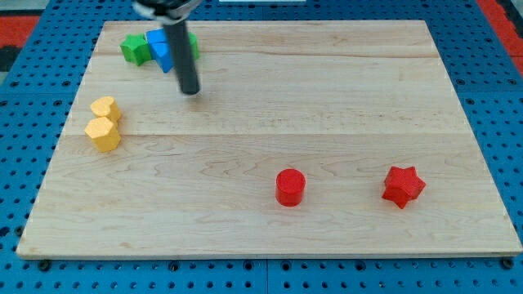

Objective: Nudge the green circle to bottom a bit

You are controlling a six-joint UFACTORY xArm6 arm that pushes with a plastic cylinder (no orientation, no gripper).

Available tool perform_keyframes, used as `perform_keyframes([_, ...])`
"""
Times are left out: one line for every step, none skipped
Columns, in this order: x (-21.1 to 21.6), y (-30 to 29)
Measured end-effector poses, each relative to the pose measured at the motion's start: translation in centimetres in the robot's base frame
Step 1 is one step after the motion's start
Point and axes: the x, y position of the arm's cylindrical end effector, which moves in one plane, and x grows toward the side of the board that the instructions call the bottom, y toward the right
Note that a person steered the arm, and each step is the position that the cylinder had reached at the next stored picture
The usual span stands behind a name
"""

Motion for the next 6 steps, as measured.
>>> perform_keyframes([-5.6, 2.6])
perform_keyframes([-9.9, 2.6])
perform_keyframes([-10.6, 0.3])
perform_keyframes([-10.5, -1.7])
perform_keyframes([-10.2, -1.3])
perform_keyframes([-9.4, -1.0])
